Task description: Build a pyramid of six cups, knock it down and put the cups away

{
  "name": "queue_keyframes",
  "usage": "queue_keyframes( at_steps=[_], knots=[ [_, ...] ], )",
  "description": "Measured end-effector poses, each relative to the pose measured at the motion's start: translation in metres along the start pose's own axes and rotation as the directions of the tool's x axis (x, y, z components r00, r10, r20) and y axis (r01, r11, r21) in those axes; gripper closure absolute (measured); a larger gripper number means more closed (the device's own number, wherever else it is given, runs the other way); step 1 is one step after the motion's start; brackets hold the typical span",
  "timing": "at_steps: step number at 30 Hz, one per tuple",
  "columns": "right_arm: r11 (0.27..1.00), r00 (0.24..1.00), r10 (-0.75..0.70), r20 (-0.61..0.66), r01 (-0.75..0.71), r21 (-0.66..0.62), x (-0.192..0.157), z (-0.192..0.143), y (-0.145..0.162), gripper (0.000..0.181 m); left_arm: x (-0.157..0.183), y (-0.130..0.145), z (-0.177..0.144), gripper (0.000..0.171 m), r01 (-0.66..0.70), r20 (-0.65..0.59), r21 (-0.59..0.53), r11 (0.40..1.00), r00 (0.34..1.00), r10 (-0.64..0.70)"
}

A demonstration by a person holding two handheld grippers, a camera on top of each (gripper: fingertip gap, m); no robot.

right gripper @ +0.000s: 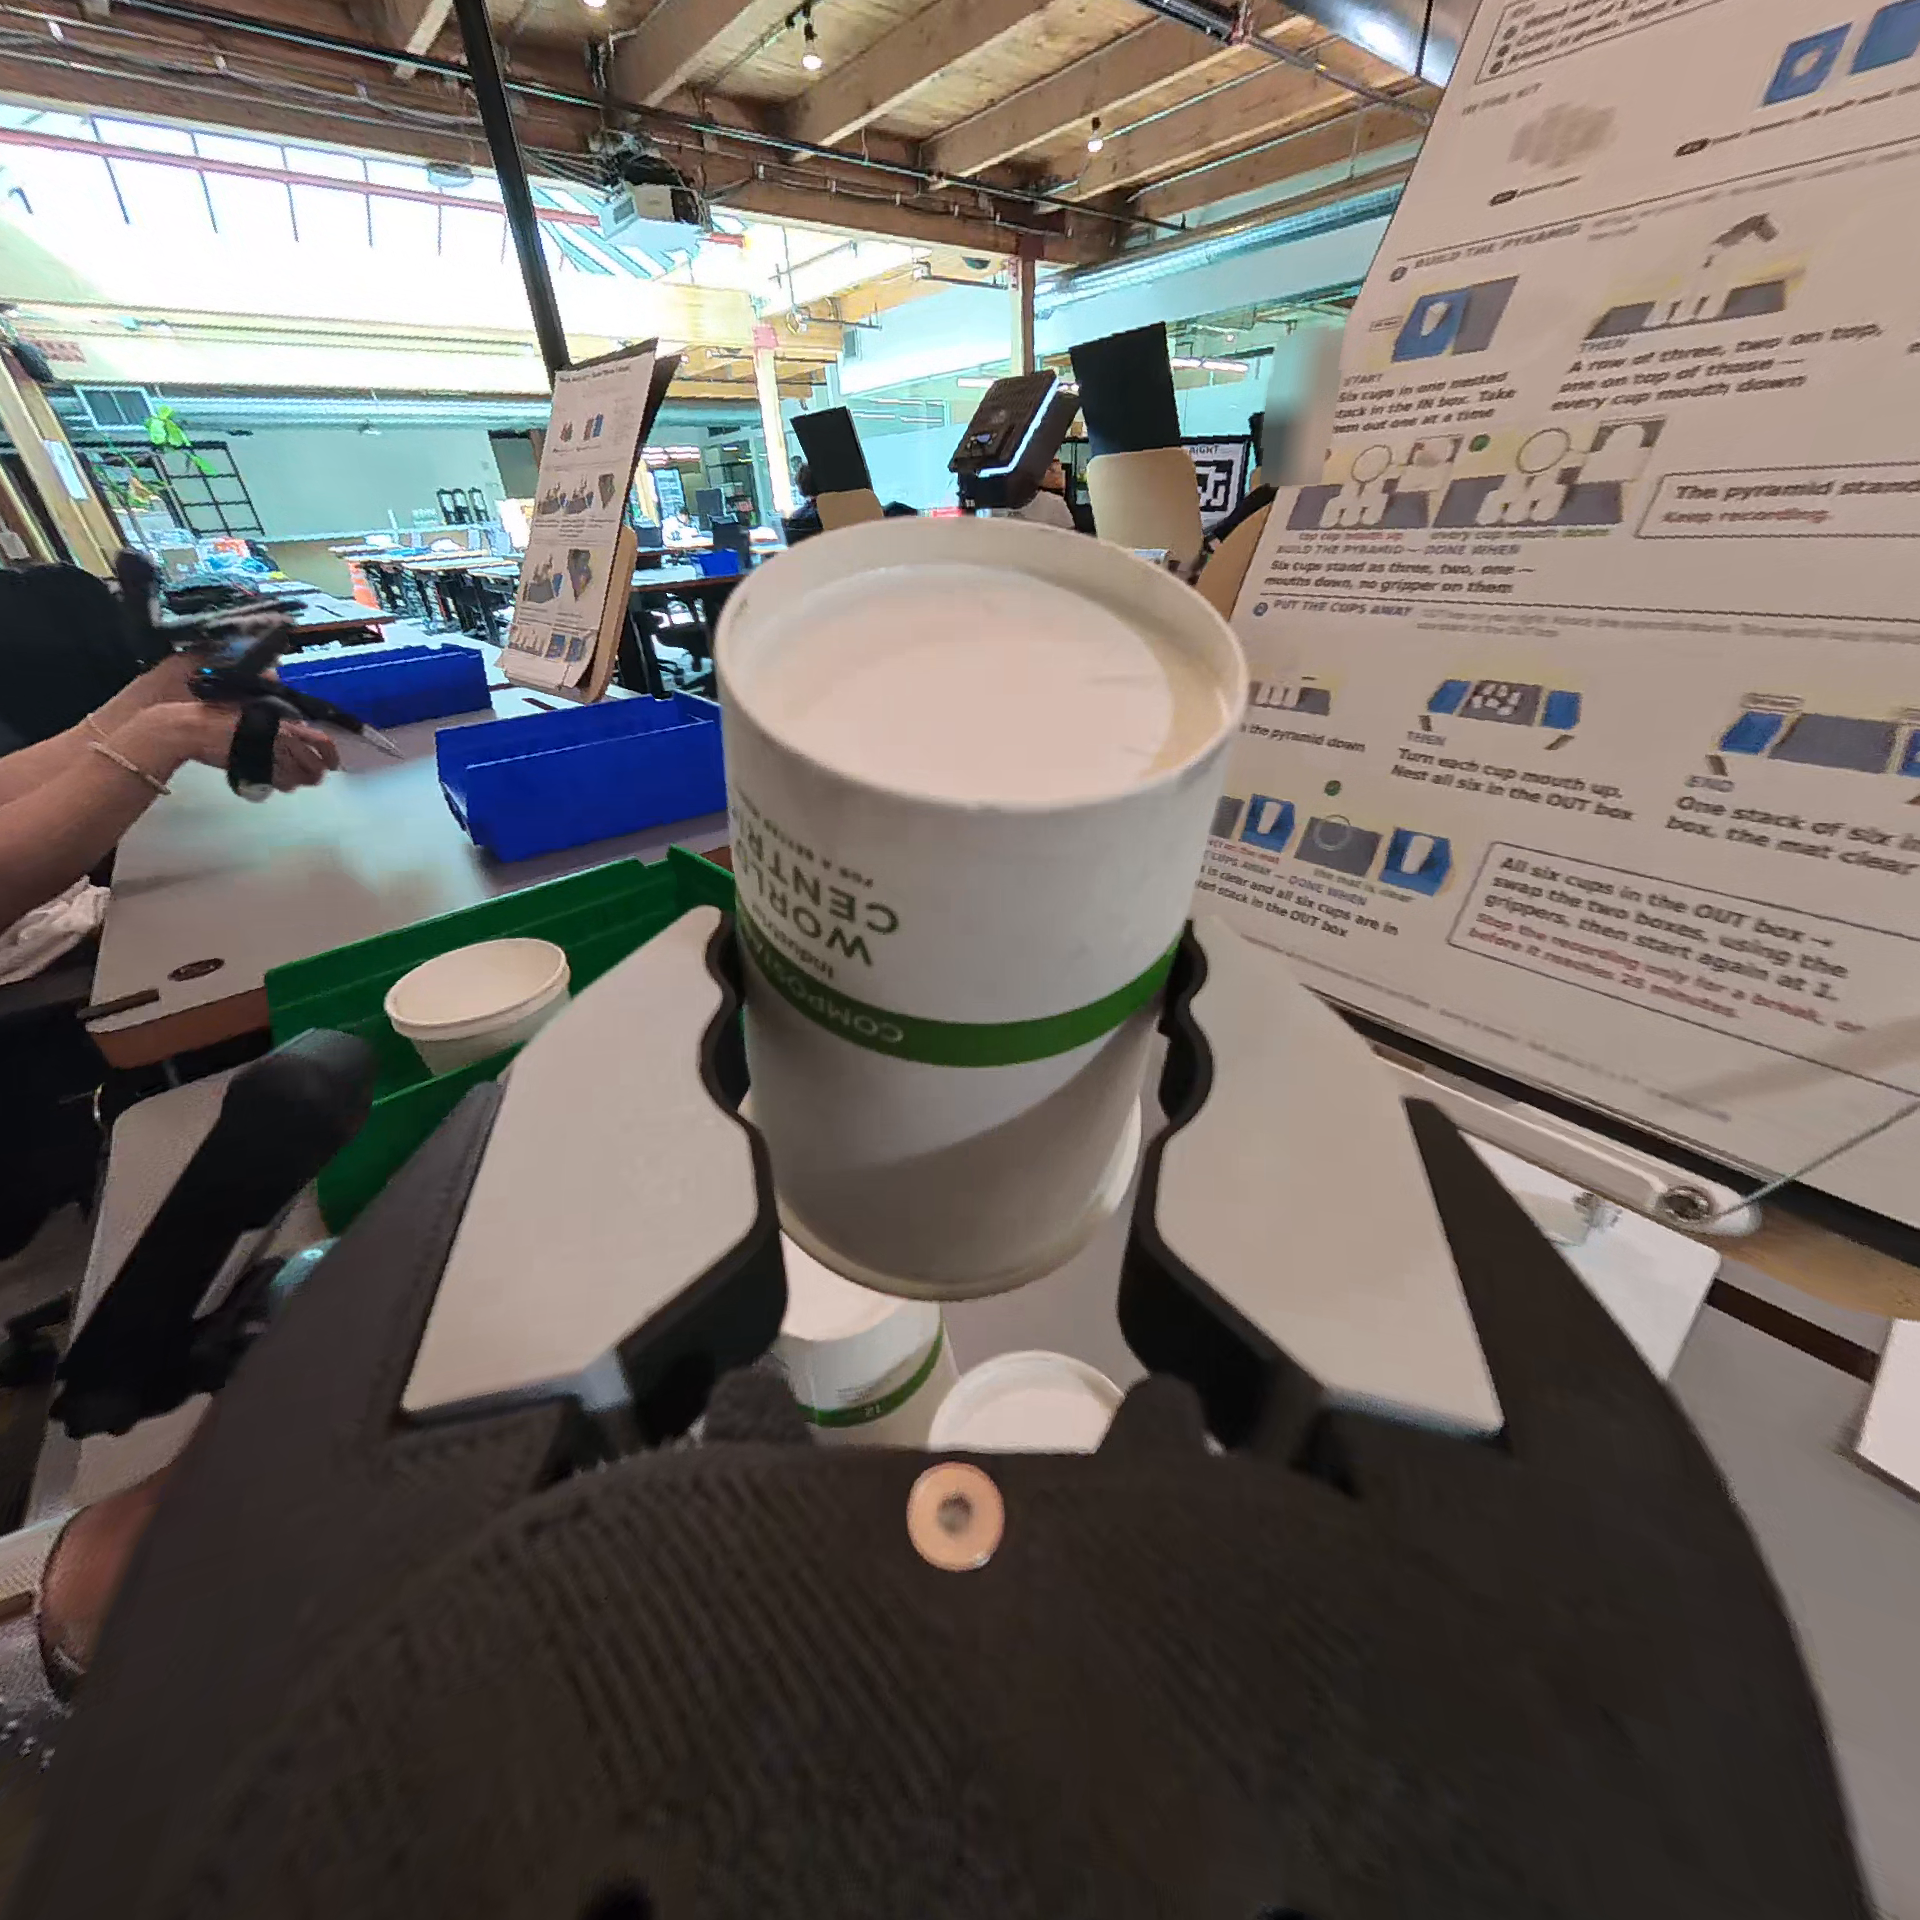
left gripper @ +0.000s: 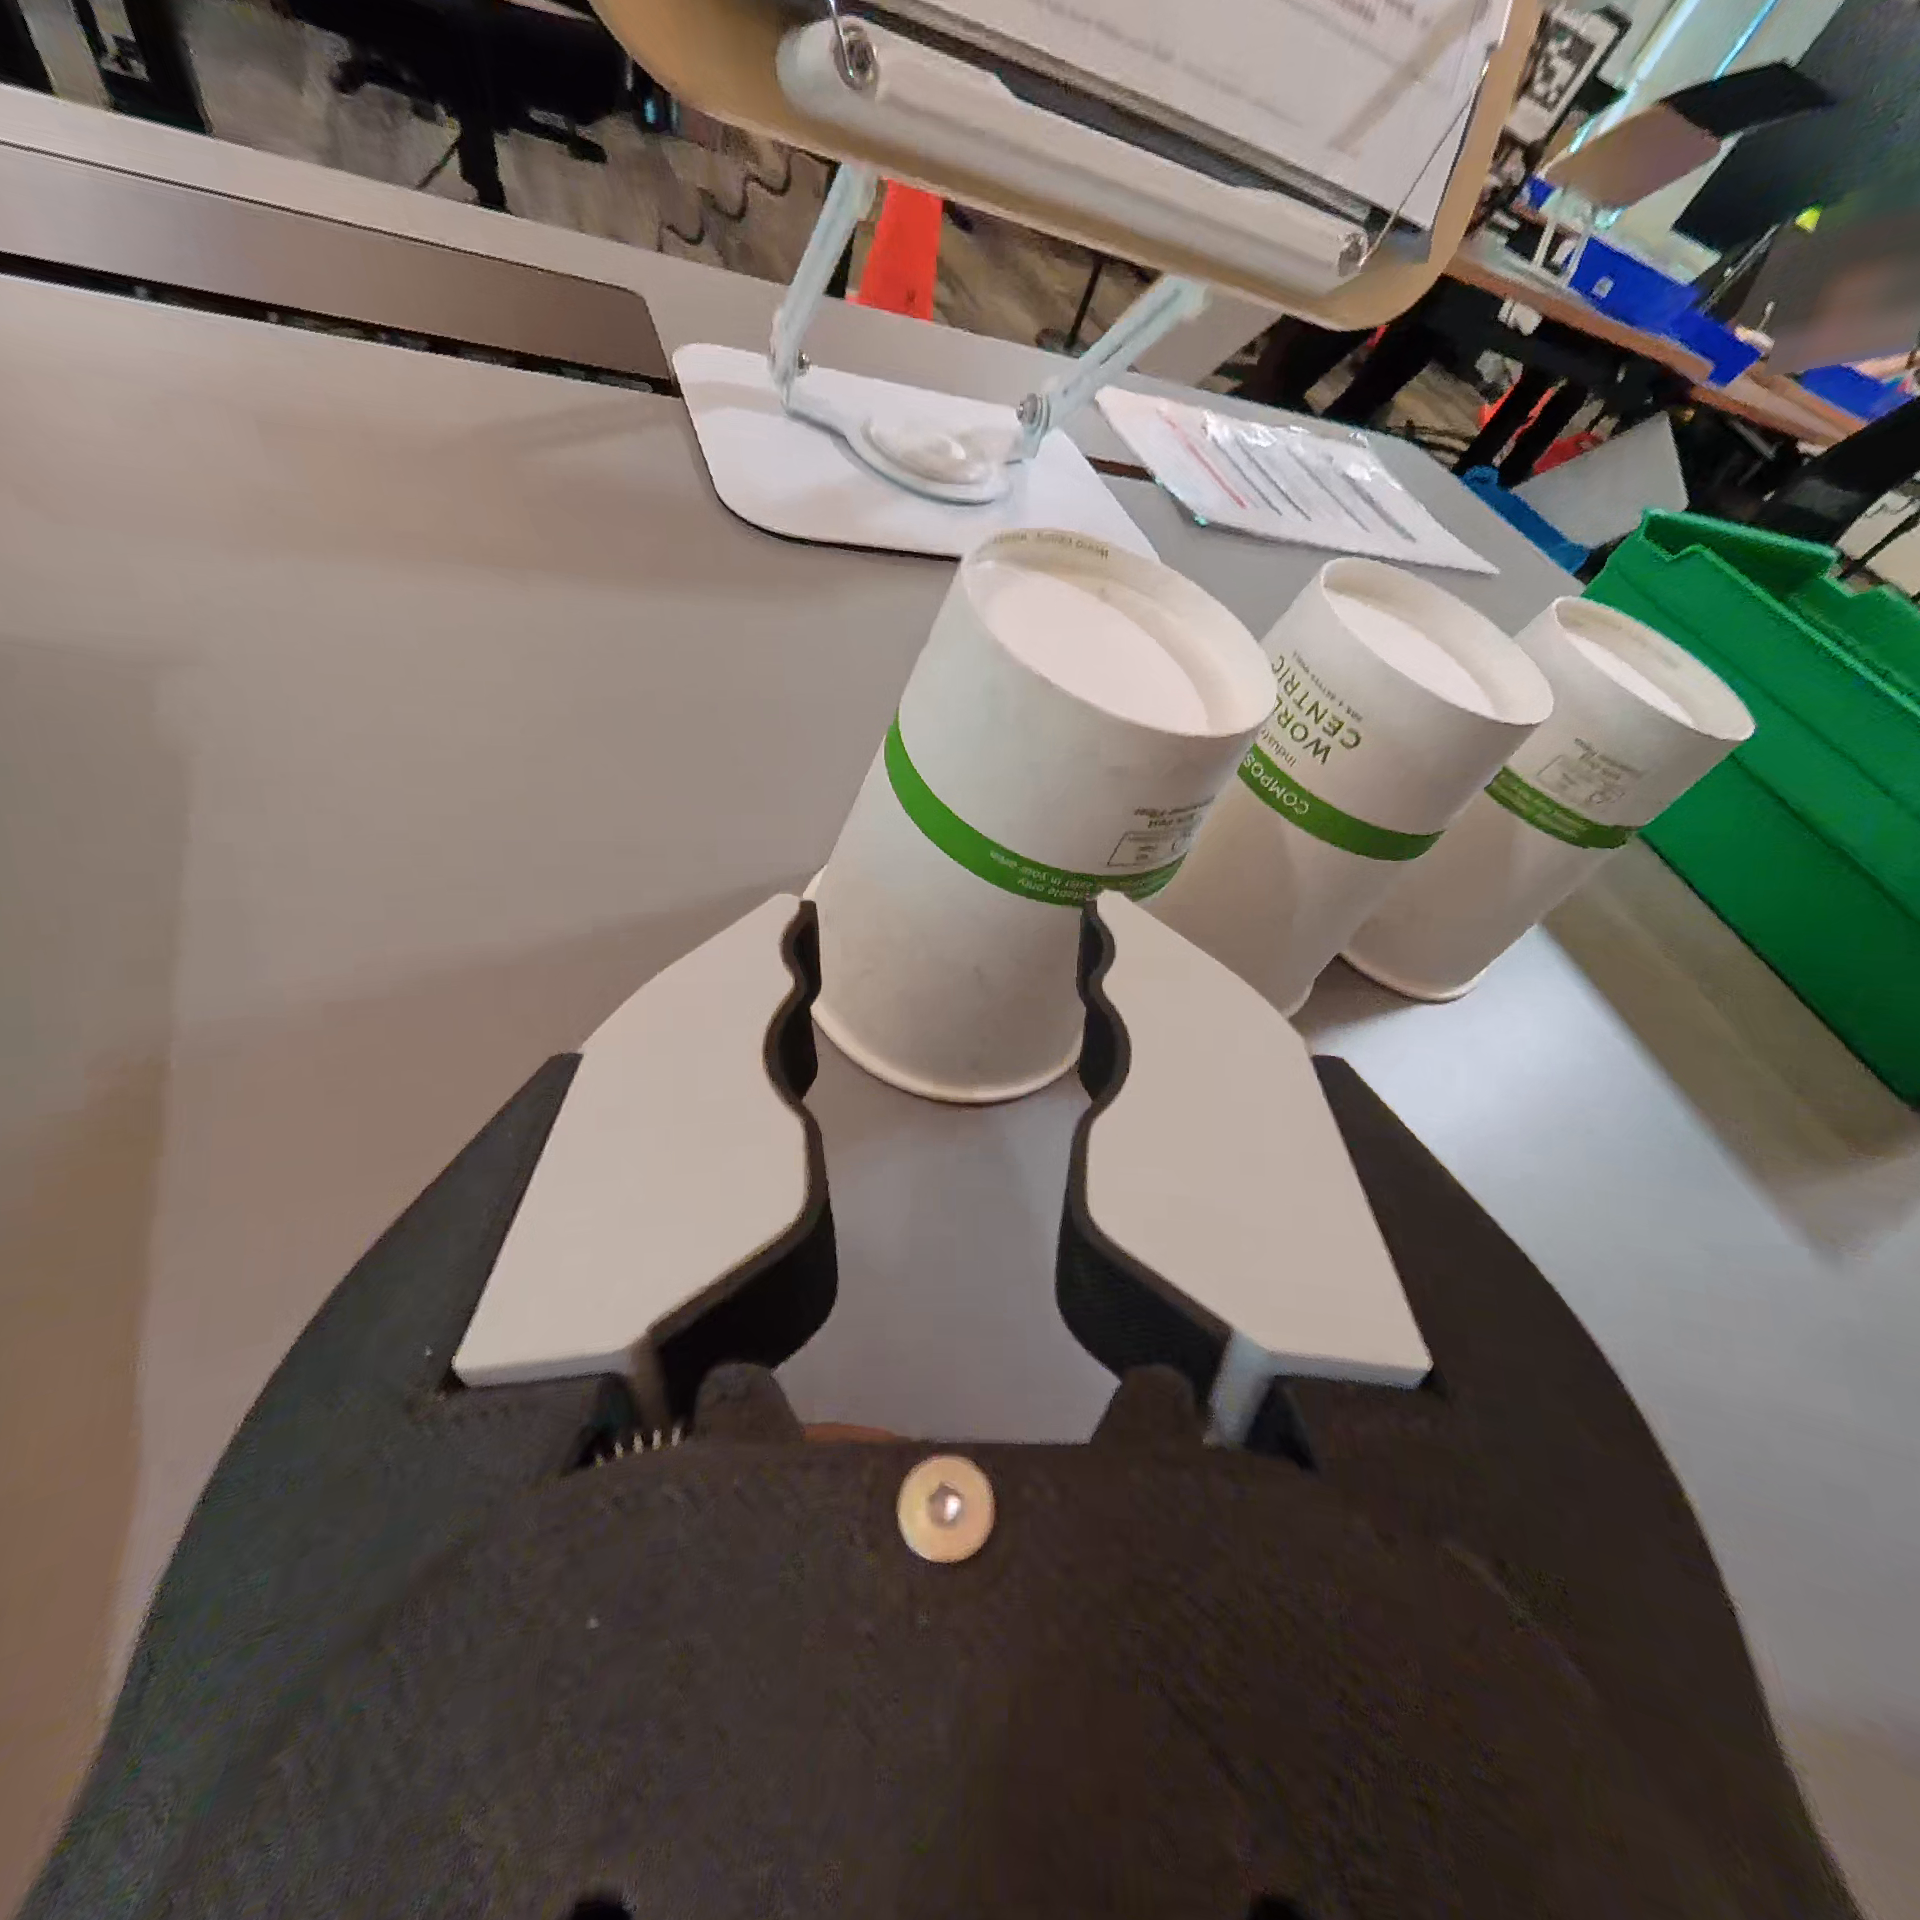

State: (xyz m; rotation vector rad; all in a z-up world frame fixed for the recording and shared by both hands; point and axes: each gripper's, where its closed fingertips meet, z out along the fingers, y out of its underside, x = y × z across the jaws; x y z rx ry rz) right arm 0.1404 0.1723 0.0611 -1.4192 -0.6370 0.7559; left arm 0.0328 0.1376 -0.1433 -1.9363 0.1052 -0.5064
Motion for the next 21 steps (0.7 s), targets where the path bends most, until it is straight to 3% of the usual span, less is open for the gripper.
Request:
queue_keyframes(
  at_steps=[21],
  knots=[
    [0.999,0.999,0.045,-0.027,-0.045,0.011,0.014,-0.013,0.006,0.101,0.013,0.012,0.015,0.129,-0.024,-0.074,-0.06,0.998,0.997,0.019]
  ],
)
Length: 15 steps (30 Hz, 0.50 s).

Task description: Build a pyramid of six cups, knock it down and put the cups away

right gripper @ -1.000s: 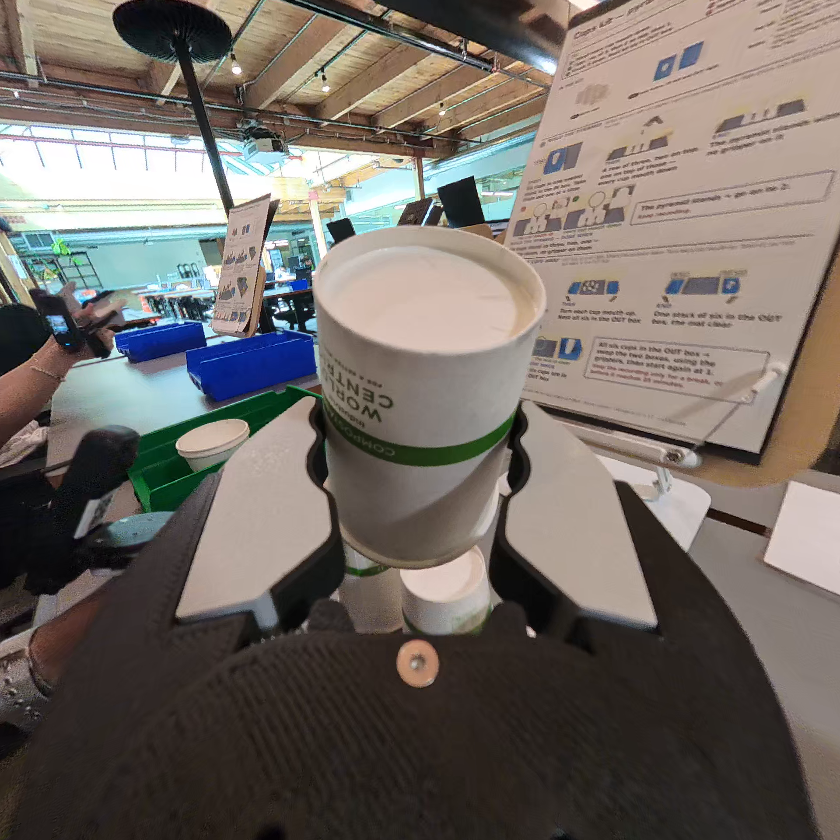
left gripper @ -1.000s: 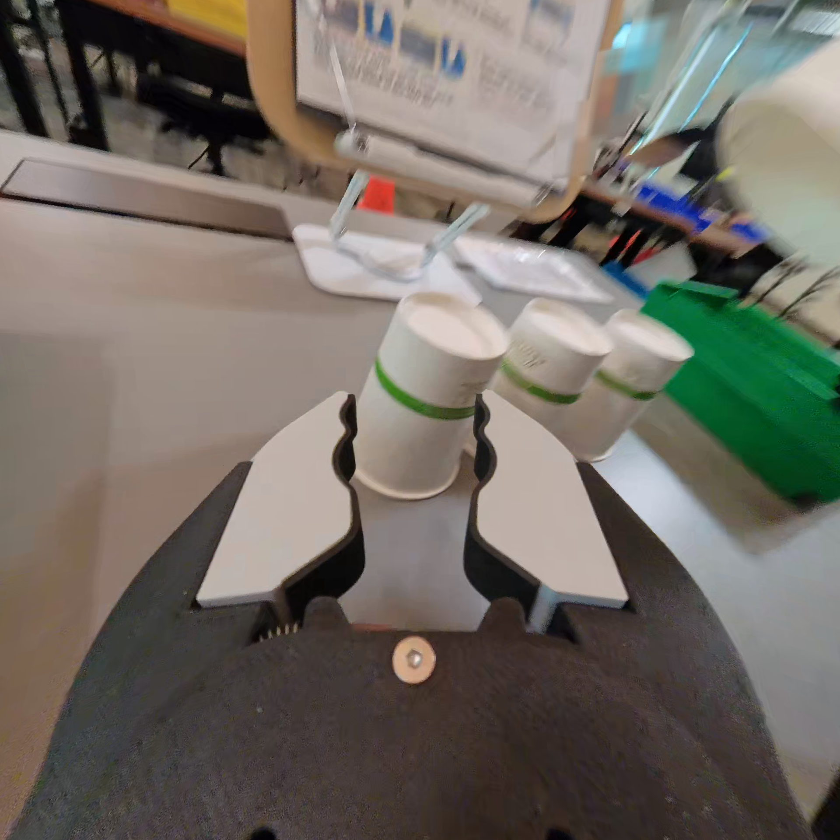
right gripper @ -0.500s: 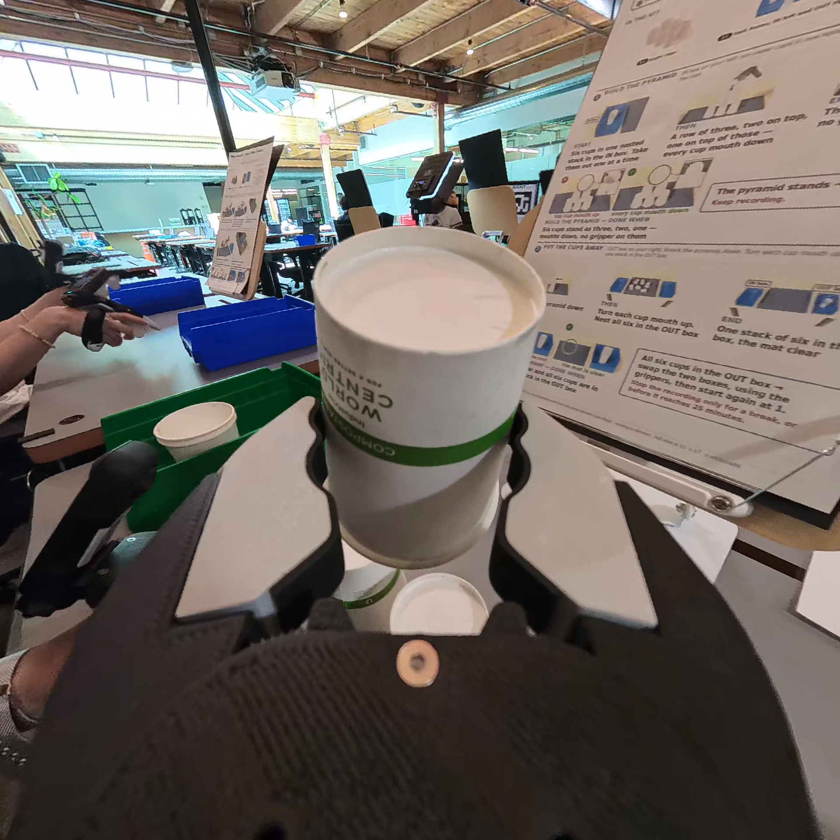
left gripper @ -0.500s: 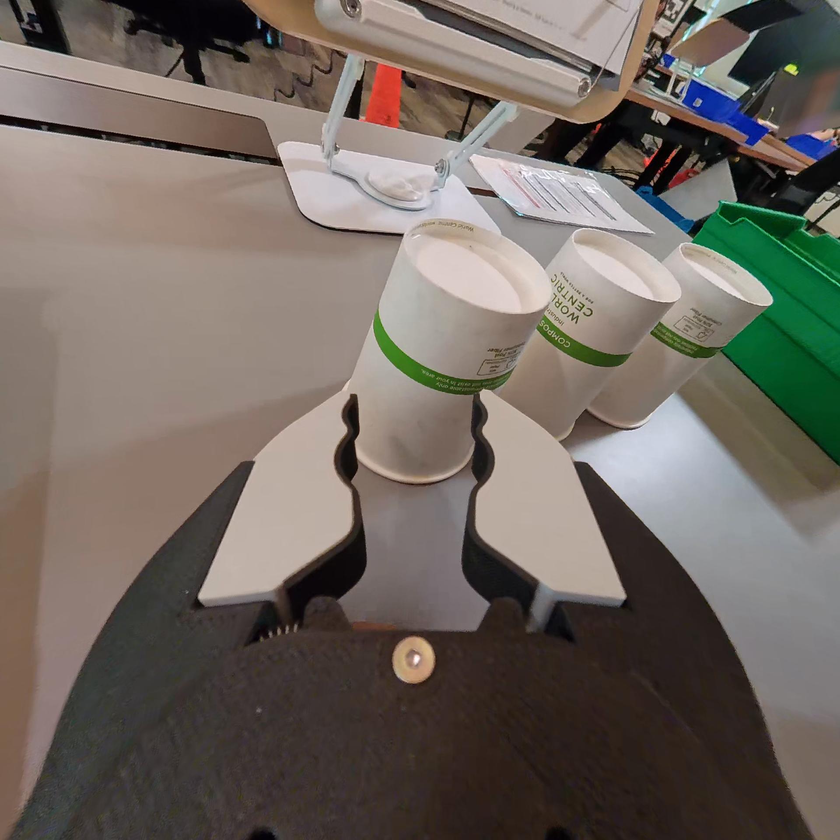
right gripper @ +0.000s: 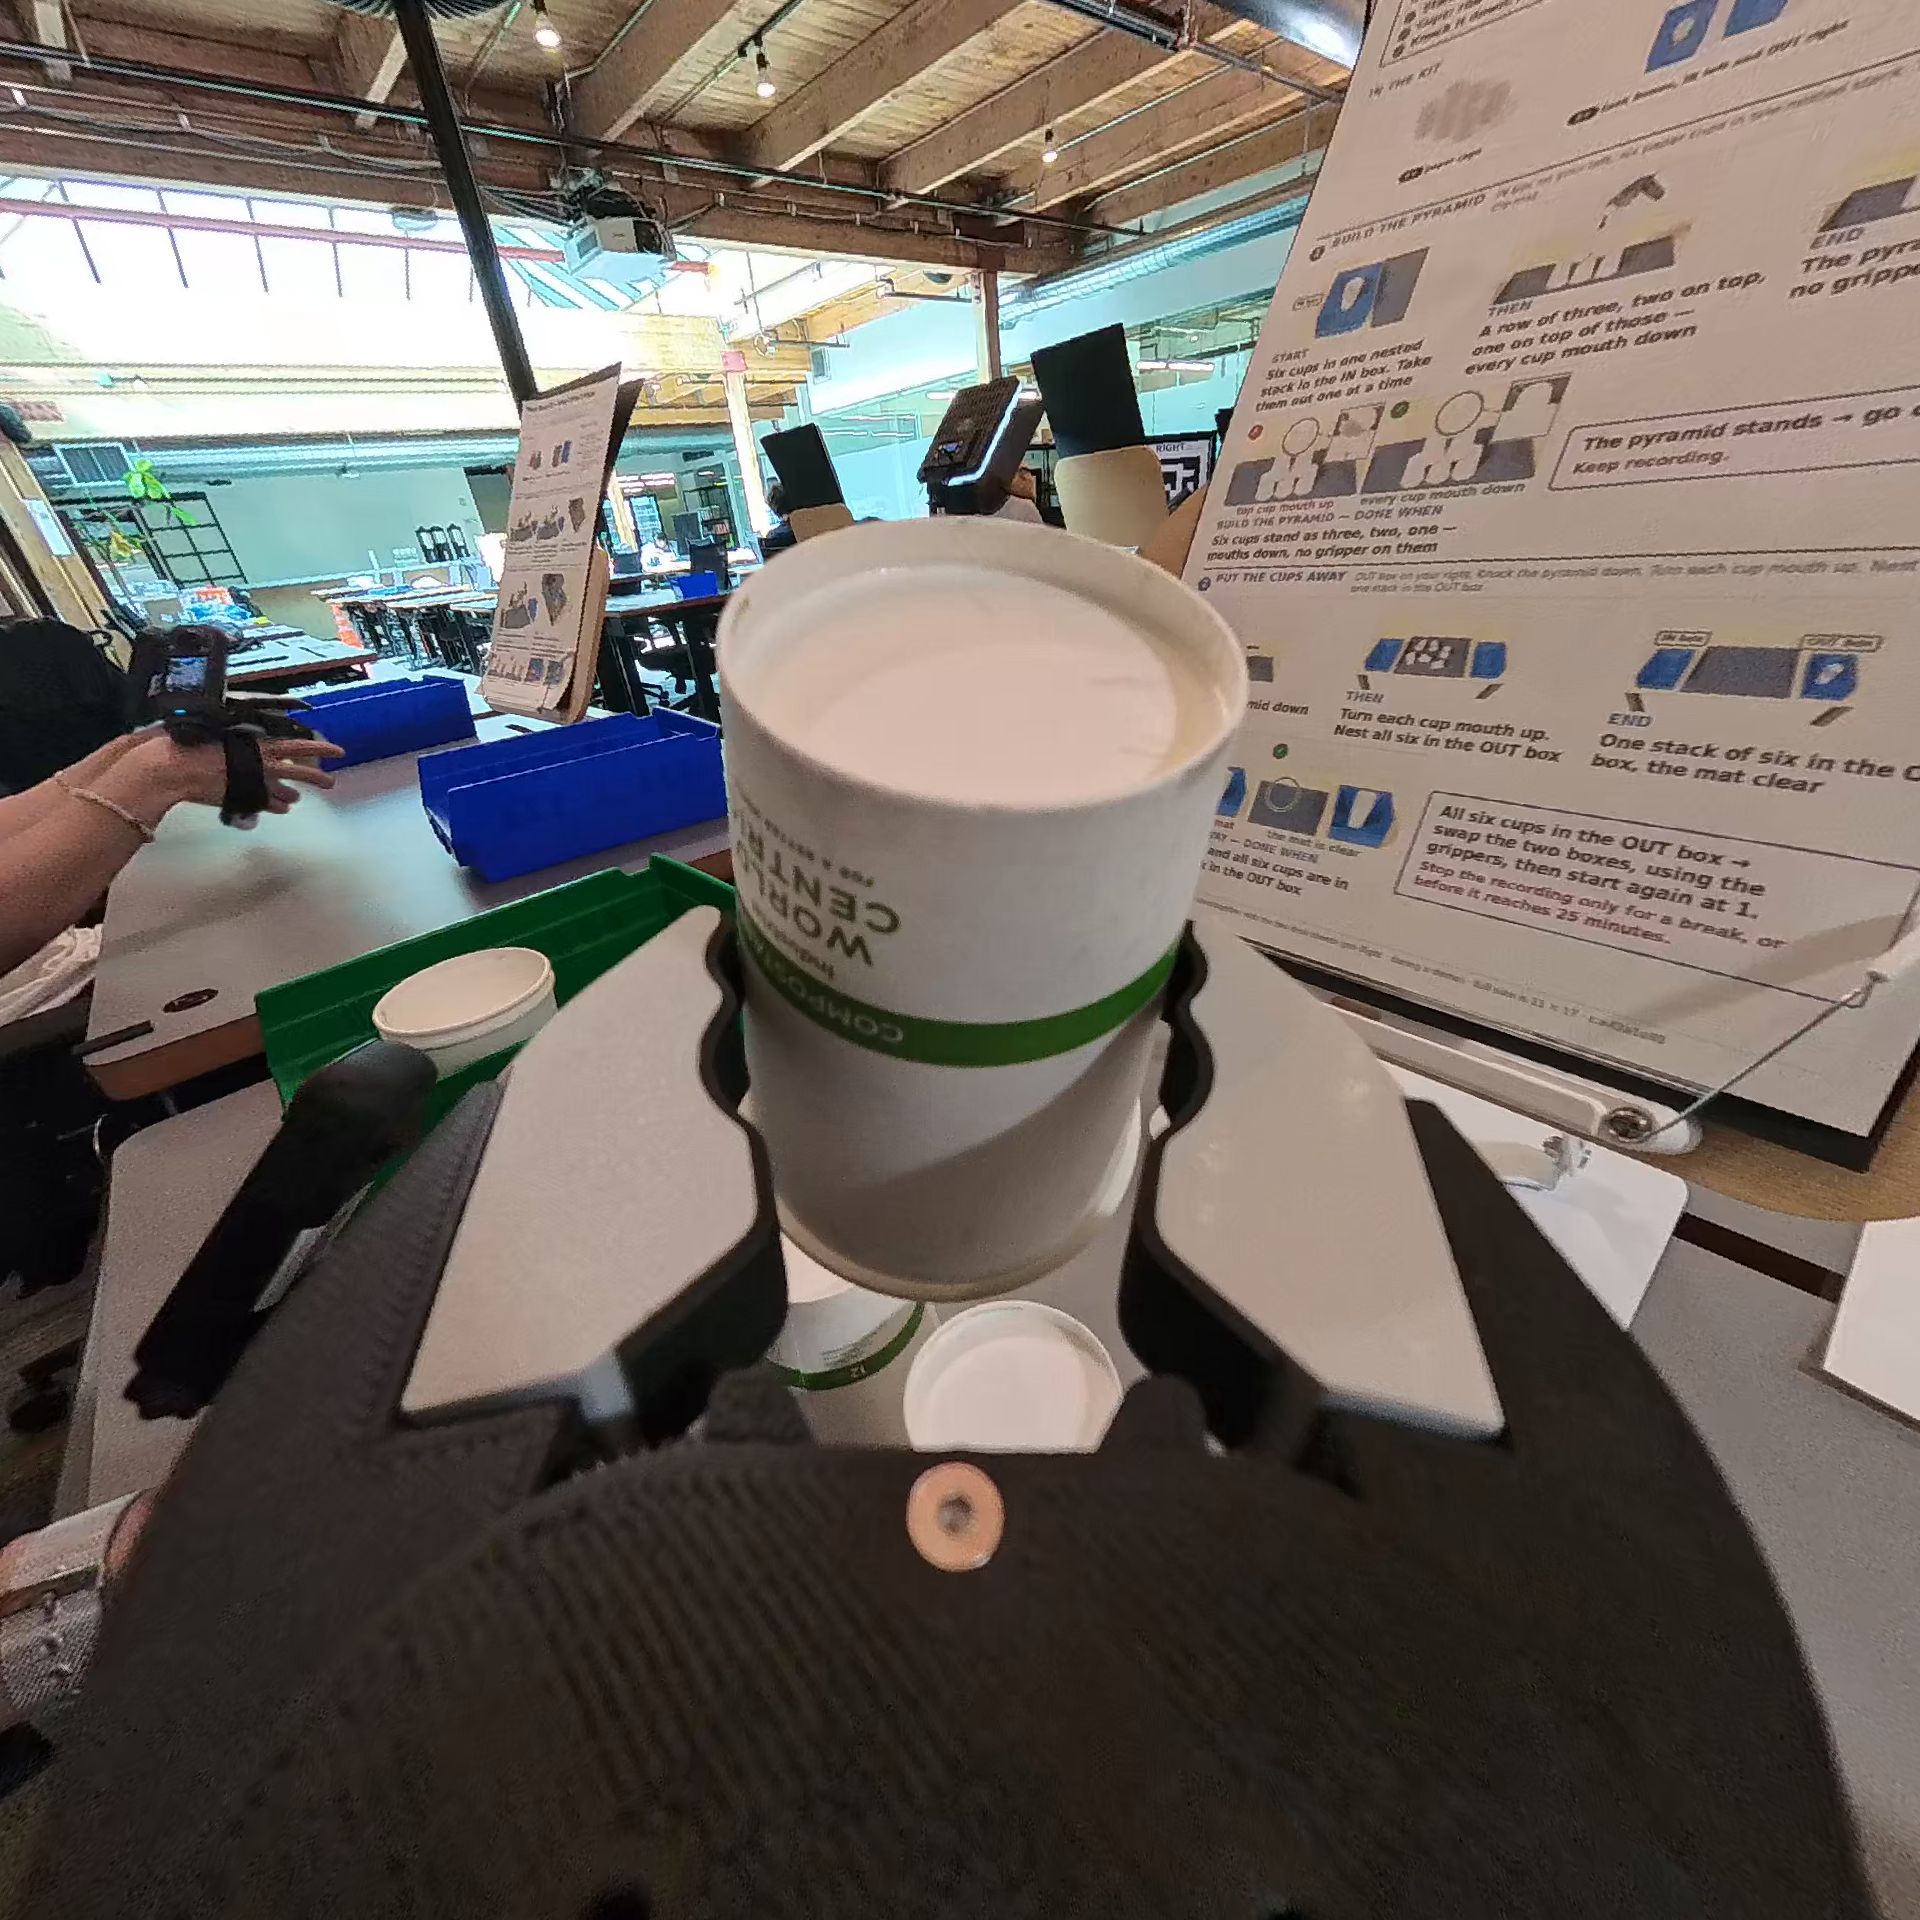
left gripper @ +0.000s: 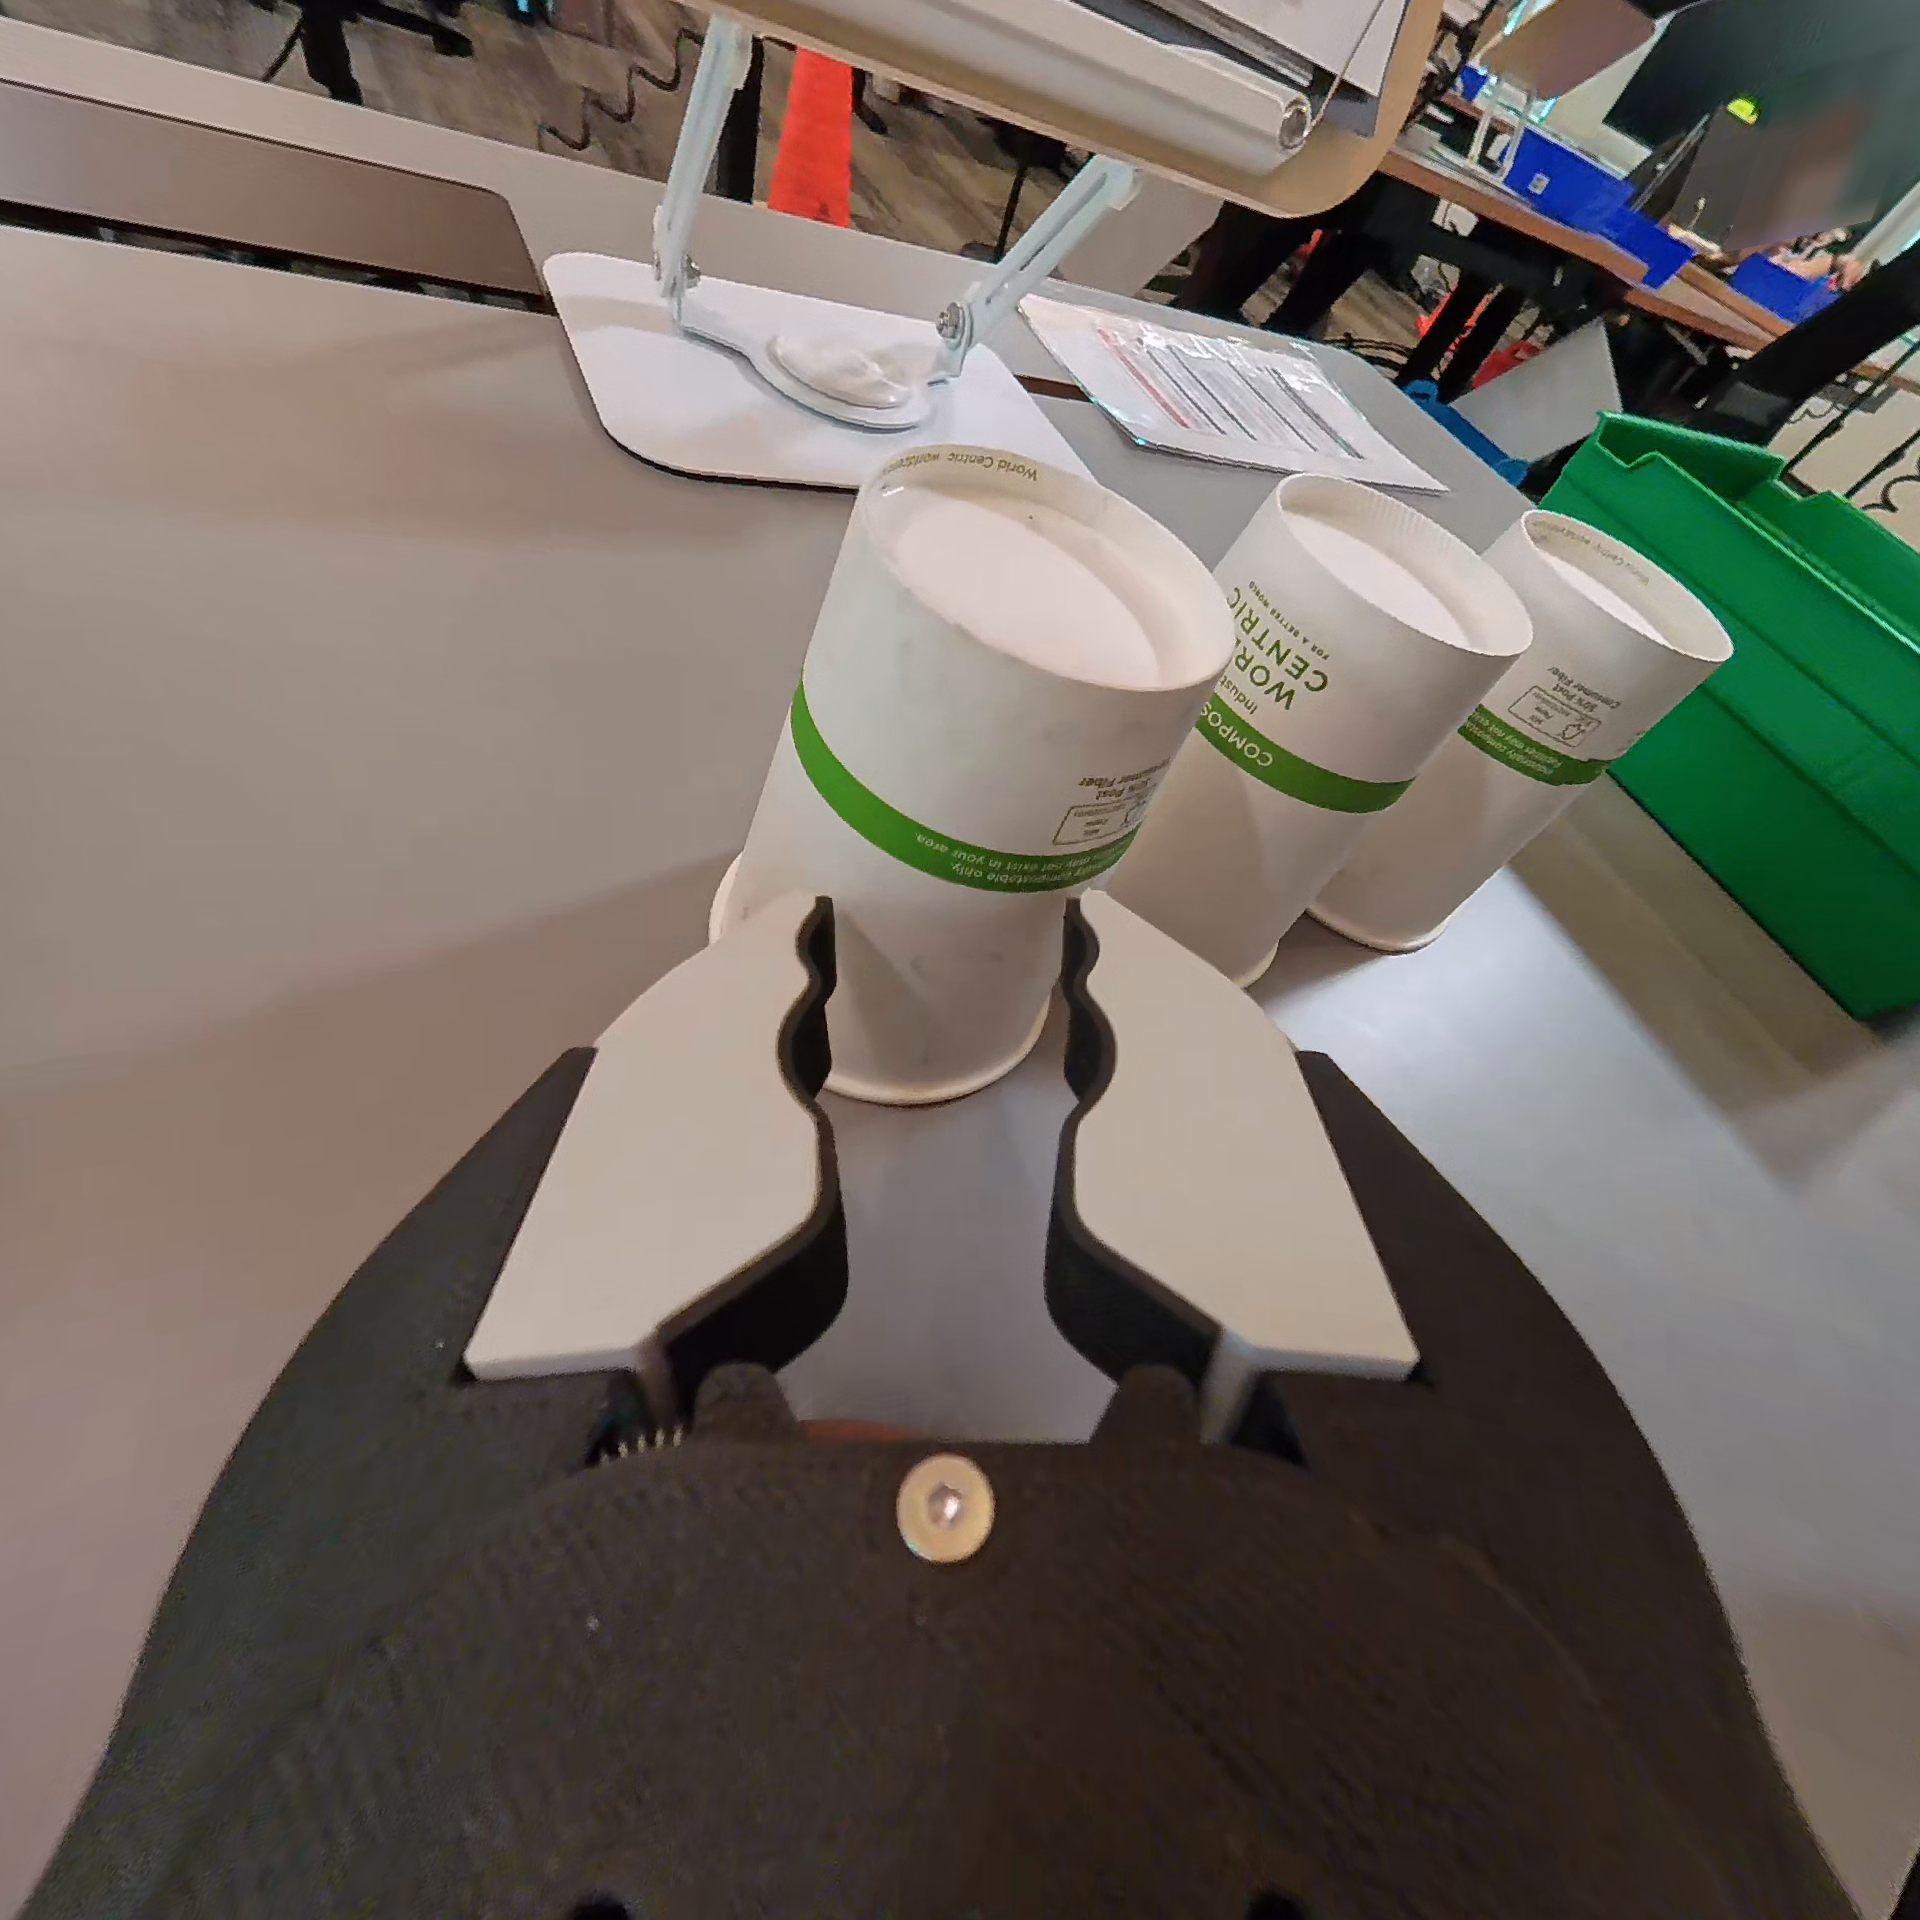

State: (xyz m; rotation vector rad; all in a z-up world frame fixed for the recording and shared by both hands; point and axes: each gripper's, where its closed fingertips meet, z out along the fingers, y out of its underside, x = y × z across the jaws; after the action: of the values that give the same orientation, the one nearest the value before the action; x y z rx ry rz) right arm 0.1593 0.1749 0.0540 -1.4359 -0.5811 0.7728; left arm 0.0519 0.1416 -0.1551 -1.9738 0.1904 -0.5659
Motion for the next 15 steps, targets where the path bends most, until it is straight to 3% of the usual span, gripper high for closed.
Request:
queue_keyframes(
  at_steps=[15],
  knots=[
    [1.0,1.0,0.017,-0.014,-0.017,0.018,0.0028,-0.01,-0.0056,0.101,0.0037,0.0015,0.0033,0.128,0.01,-0.041,-0.019,1.0,0.999,-0.011]
  ],
)
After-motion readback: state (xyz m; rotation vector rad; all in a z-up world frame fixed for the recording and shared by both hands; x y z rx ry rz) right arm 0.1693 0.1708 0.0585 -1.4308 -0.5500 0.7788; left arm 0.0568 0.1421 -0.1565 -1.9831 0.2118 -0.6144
